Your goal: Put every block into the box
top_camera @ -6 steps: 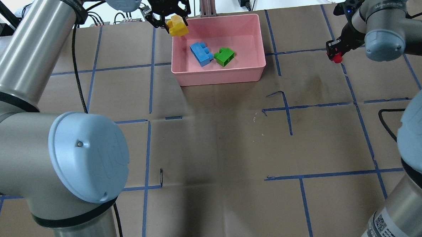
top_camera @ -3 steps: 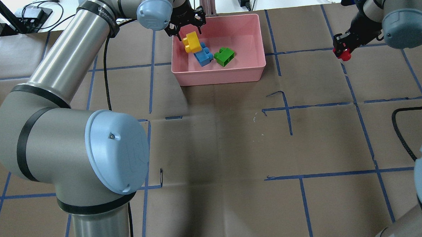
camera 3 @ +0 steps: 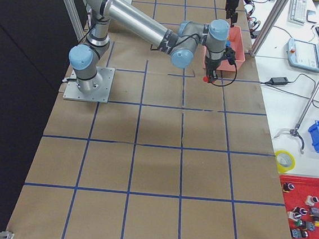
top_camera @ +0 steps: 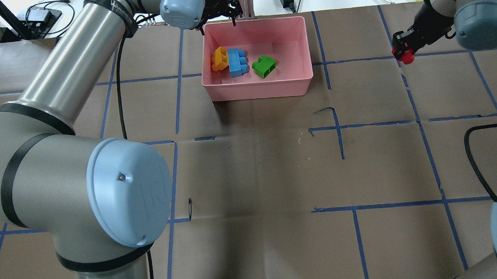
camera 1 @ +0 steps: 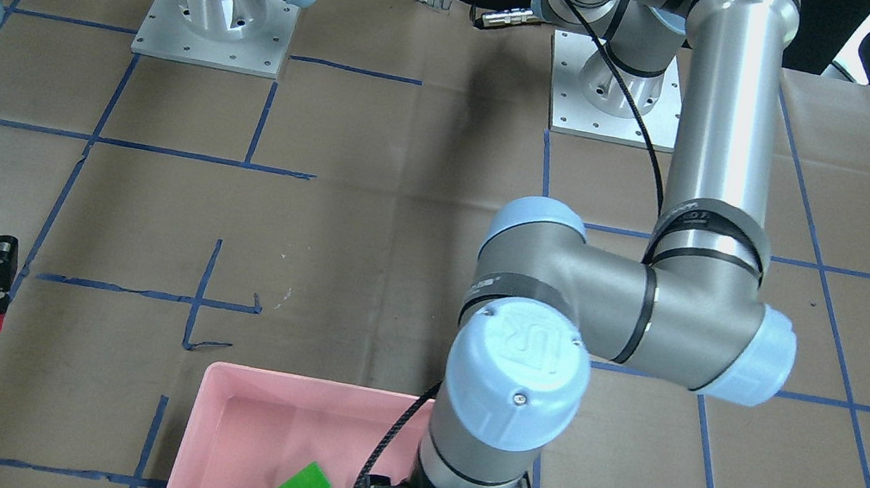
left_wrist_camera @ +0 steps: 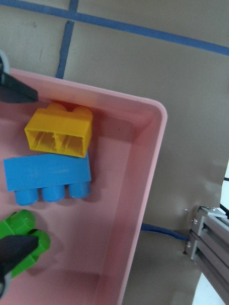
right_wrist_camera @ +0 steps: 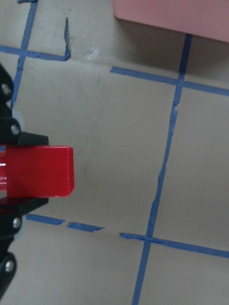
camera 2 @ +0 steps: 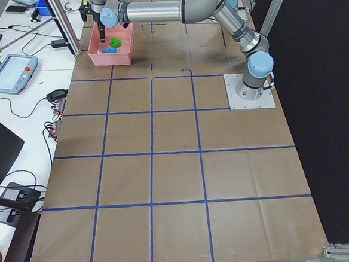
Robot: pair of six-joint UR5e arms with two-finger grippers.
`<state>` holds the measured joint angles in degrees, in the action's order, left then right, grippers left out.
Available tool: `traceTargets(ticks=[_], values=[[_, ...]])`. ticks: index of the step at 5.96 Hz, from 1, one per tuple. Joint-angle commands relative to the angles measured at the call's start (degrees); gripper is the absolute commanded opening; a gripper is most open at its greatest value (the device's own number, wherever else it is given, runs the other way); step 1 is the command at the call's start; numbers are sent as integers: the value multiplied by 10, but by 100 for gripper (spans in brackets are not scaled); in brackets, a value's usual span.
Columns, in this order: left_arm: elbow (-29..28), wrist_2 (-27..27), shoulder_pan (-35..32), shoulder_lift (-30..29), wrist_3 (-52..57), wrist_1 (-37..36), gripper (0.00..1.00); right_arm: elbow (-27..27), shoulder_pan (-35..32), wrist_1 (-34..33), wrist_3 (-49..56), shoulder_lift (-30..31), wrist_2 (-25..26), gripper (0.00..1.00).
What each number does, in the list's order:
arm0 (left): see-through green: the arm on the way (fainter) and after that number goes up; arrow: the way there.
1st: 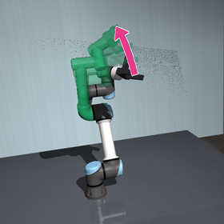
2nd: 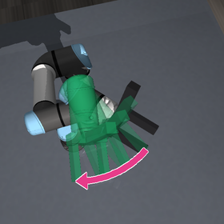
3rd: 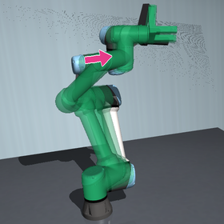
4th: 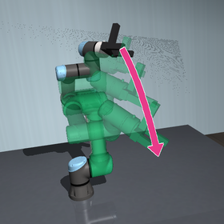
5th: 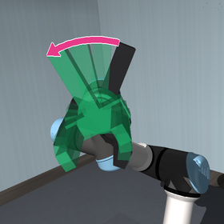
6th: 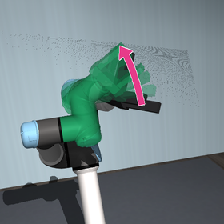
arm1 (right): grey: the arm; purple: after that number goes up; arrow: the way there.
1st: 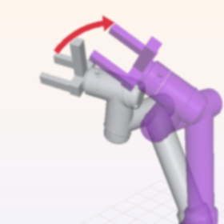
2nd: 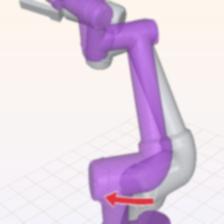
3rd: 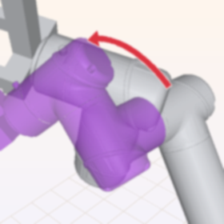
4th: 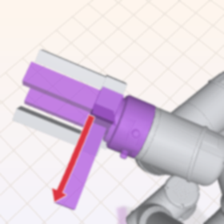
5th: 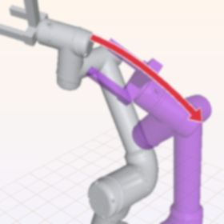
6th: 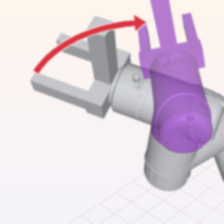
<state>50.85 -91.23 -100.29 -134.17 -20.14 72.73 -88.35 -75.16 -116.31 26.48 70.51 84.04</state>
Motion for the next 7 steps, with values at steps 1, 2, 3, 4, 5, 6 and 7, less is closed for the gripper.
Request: traceTargets(ticks=[1,2,3,4,5,6,7], values=[[61,-3,49,112,94,88,99,65,-53,79,-118,-3,-12,3],[131,-3,68,194,108,118,99,80,-93,81,-207,-16,-13,3],[213,-4,70,275,120,122,99,106,-143,76,-297,-39,-15,4],[286,-7,75,343,143,118,99,150,-200,72,-397,-81,-16,4],[337,-6,81,392,154,116,99,199,-232,48,-445,-131,-14,4],[356,-7,90,417,154,118,99,228,-249,14,-458,-170,-13,9],[359,-6,92,430,154,122,99,245,-261,4,-470,-185,-8,39]])
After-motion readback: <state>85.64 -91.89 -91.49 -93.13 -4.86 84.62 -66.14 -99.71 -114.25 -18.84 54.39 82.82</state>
